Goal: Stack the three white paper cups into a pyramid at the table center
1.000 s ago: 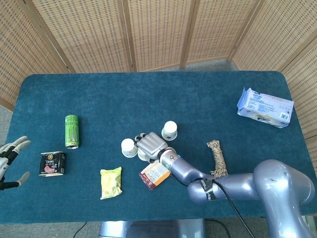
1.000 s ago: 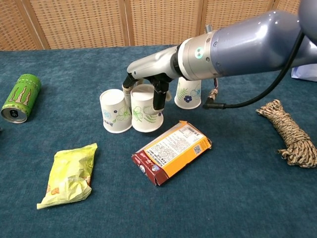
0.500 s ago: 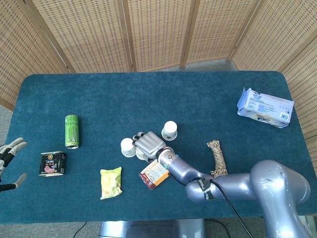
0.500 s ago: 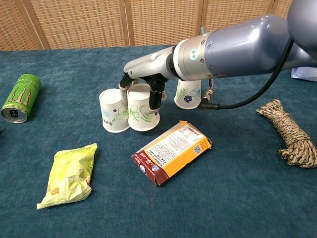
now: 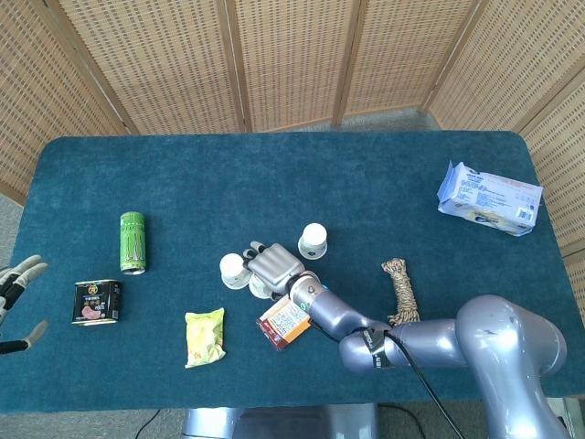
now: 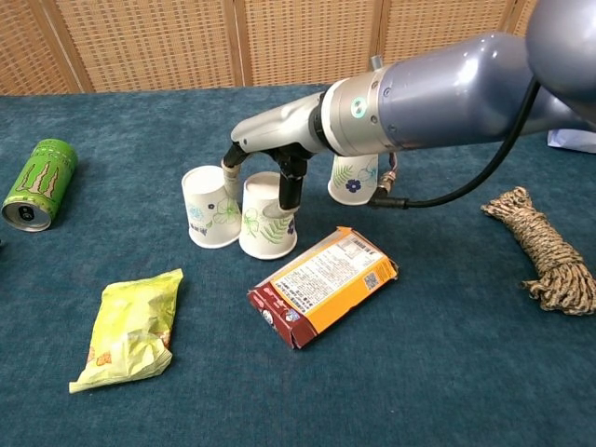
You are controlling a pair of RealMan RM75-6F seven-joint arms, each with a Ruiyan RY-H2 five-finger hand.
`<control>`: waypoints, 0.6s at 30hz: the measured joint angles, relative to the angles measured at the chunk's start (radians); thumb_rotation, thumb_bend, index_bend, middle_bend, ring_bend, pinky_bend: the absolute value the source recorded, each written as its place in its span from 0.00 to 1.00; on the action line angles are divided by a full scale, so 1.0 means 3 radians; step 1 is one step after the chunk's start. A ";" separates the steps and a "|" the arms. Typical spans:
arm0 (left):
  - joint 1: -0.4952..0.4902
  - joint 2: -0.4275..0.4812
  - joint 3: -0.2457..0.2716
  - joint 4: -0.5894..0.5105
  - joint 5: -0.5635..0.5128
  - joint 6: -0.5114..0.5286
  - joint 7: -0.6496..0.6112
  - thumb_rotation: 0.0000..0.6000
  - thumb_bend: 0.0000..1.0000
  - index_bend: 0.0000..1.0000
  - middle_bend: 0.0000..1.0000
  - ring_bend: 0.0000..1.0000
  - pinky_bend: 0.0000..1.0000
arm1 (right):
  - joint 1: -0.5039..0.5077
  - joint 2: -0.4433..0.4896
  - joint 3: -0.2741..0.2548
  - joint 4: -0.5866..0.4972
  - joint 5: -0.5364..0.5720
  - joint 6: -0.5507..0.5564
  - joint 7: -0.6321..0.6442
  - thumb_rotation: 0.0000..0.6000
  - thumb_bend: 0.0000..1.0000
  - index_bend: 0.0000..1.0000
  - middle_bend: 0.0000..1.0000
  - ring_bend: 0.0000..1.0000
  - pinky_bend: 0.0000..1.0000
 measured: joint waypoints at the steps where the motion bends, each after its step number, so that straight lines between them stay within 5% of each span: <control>1: 0.0002 -0.0001 0.0001 0.0000 0.0004 0.0003 0.0000 1.00 0.44 0.02 0.00 0.00 0.02 | 0.0004 0.0004 -0.0007 -0.0011 0.0014 0.0004 -0.0009 1.00 0.45 0.23 0.12 0.02 0.37; 18: -0.0021 -0.0022 0.0004 0.0028 0.0109 0.0022 -0.0034 1.00 0.44 0.02 0.00 0.00 0.02 | -0.0047 0.0193 -0.0097 -0.0418 0.0094 0.0309 -0.0162 1.00 0.46 0.11 0.07 0.00 0.32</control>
